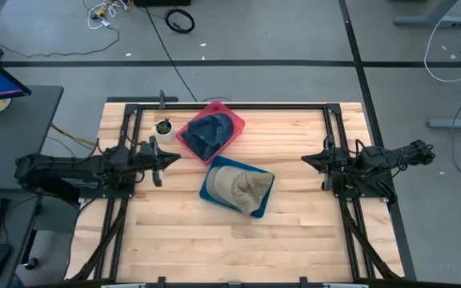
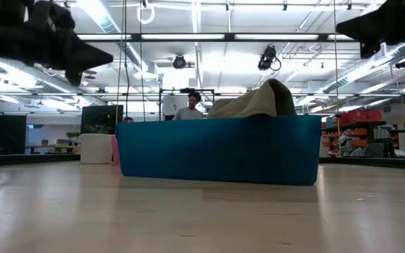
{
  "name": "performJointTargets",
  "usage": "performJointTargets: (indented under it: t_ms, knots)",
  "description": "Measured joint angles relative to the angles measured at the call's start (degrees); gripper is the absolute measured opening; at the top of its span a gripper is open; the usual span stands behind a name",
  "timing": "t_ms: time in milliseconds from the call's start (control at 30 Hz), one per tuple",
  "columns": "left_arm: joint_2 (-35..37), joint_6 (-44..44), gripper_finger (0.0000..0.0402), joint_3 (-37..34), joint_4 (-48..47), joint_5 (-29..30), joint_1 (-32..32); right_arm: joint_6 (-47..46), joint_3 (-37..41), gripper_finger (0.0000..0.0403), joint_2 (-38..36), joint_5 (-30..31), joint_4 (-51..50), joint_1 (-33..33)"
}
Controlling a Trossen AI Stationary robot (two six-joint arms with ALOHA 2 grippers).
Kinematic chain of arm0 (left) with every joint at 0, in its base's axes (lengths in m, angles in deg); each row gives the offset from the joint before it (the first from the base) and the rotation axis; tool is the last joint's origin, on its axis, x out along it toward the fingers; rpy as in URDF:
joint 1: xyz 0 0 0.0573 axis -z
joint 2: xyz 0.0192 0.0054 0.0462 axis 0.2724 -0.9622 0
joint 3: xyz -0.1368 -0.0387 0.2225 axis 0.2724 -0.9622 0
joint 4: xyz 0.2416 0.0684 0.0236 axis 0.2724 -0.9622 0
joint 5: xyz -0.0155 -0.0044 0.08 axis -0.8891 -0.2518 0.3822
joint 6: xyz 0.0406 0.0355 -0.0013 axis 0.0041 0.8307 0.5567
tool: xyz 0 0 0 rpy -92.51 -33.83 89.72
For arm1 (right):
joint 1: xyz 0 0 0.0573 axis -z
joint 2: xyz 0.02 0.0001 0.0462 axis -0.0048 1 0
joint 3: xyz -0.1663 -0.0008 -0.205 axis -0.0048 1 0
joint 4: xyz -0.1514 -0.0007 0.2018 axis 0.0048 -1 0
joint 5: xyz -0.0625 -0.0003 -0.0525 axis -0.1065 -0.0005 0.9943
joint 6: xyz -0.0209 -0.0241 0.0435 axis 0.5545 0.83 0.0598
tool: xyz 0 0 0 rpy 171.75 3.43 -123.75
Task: Pick & Place hat
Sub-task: Return to Home Position
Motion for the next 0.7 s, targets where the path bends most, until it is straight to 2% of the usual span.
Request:
performJointTargets:
  t_ms: [233, 467, 700]
  knots:
    - [7.08, 0.04, 0.0005, -6.20, 3.36, -0.04, -2.15, -0.14, 4.30, 0.0009, -7.44, 0.11, -0.71, 0.70]
    - [11.54, 3.20, 0.0005, -6.55, 2.14, -0.14, -3.60, -0.91, 4.57, 0.0009, -7.39, 0.52, -4.23, 0.72]
    - [11.63, 1.59, 0.0005, -7.26, -1.11, -0.51, -3.96, -3.62, 4.57, 0.0009, -7.39, 0.55, -7.28, 0.72]
